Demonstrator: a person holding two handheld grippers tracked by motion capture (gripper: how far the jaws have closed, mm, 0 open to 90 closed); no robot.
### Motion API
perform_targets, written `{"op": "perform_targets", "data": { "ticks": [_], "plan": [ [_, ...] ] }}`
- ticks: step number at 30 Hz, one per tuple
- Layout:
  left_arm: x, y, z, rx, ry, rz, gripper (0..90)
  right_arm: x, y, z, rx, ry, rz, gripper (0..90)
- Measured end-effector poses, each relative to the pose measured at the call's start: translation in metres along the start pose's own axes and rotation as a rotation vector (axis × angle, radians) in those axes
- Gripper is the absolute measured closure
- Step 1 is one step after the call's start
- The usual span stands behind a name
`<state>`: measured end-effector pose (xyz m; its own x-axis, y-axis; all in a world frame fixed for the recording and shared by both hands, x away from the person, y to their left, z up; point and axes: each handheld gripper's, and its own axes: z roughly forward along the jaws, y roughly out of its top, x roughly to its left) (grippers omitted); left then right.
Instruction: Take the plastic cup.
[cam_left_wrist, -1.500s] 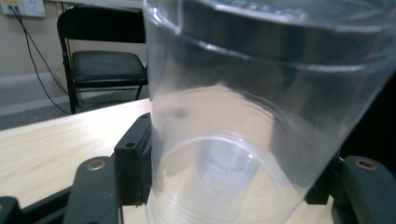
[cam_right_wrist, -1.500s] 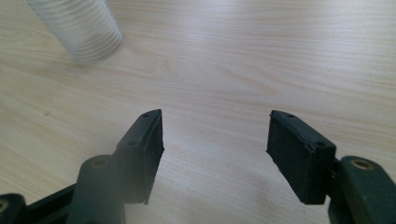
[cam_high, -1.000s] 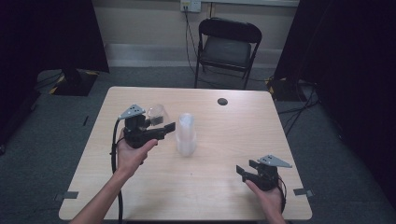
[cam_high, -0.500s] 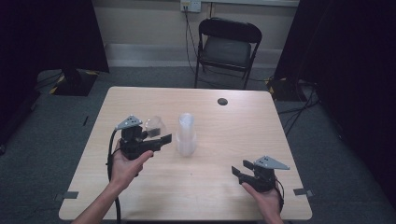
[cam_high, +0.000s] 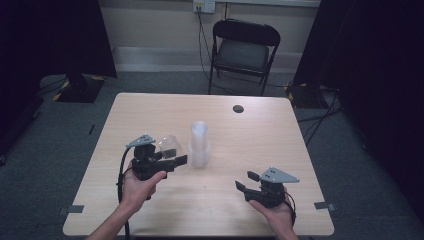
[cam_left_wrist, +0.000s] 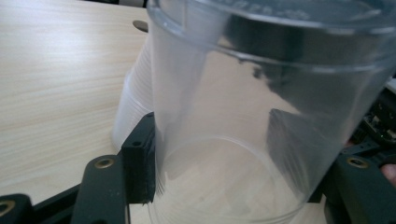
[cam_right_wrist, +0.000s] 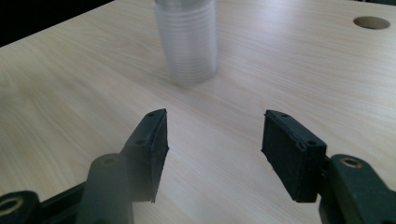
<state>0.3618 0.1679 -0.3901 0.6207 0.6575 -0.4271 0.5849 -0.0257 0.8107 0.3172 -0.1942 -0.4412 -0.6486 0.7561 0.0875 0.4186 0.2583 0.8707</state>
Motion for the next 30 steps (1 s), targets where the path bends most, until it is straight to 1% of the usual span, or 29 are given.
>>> {"op": "perform_targets", "data": {
  "ticks": [2, 3, 5, 6, 7, 10, 12, 13, 14, 15, 16, 18, 19, 20, 21, 26, 28, 30],
  "plan": [
    [-0.001, -0.002, 0.002, 0.004, -0.011, -0.004, 38.9, 0.004, 0.004, 0.001, -0.005, 0.004, -0.014, 38.3],
    [-0.002, -0.003, 0.003, 0.007, -0.014, -0.008, 38.9, 0.006, 0.006, 0.002, -0.002, 0.012, -0.012, 37.8],
    [-0.003, -0.004, 0.005, 0.011, -0.022, -0.013, 38.9, 0.011, 0.011, 0.005, -0.007, 0.030, -0.014, 38.0],
    [-0.003, -0.004, 0.005, 0.011, -0.022, -0.013, 38.9, 0.014, 0.013, 0.007, -0.010, 0.037, -0.027, 38.4],
    [-0.004, -0.005, 0.006, 0.010, -0.045, -0.034, 38.9, 0.017, 0.016, 0.009, -0.013, 0.044, -0.038, 38.5],
    [-0.005, -0.007, 0.007, 0.016, -0.058, -0.047, 39.0, 0.027, 0.023, 0.016, -0.025, 0.069, -0.080, 39.5],
    [-0.005, -0.008, 0.007, 0.009, -0.079, -0.071, 39.1, 0.035, 0.027, 0.020, -0.038, 0.078, -0.113, 40.3],
    [-0.005, -0.008, 0.007, 0.009, -0.079, -0.071, 39.1, 0.035, 0.027, 0.020, -0.038, 0.078, -0.113, 40.3],
    [-0.004, -0.009, 0.007, 0.009, -0.100, -0.095, 39.2, 0.041, 0.030, 0.024, -0.041, 0.091, -0.125, 41.1],
    [-0.004, -0.009, 0.007, 0.009, -0.100, -0.095, 39.3, 0.041, 0.030, 0.024, -0.041, 0.091, -0.125, 41.1],
    [-0.004, -0.009, 0.007, 0.008, -0.116, -0.108, 39.4, 0.047, 0.032, 0.028, -0.044, 0.117, -0.135, 43.0],
    [-0.004, -0.009, 0.007, 0.009, -0.136, -0.124, 39.5, 0.052, 0.034, 0.031, -0.045, 0.133, -0.146, 45.0],
    [-0.004, -0.009, 0.007, 0.009, -0.136, -0.124, 39.5, 0.055, 0.035, 0.033, -0.047, 0.138, -0.151, 46.4],
    [-0.004, -0.009, 0.007, 0.006, -0.155, -0.146, 39.5, 0.057, 0.037, 0.034, -0.051, 0.145, -0.156, 47.8],
    [-0.003, -0.009, 0.008, 0.009, -0.165, -0.155, 39.6, 0.059, 0.038, 0.035, -0.061, 0.156, -0.161, 48.6],
    [-0.003, -0.012, 0.011, 0.018, -0.197, -0.201, 39.8, 0.067, 0.045, 0.040, -0.091, 0.179, -0.179, 54.6],
    [-0.003, -0.014, 0.012, 0.023, -0.209, -0.217, 39.8, 0.070, 0.046, 0.042, -0.099, 0.183, -0.188, 56.4],
    [-0.002, -0.015, 0.014, 0.027, -0.221, -0.236, 39.8, 0.072, 0.045, 0.043, -0.112, 0.187, -0.185, 58.5]
  ]
}}
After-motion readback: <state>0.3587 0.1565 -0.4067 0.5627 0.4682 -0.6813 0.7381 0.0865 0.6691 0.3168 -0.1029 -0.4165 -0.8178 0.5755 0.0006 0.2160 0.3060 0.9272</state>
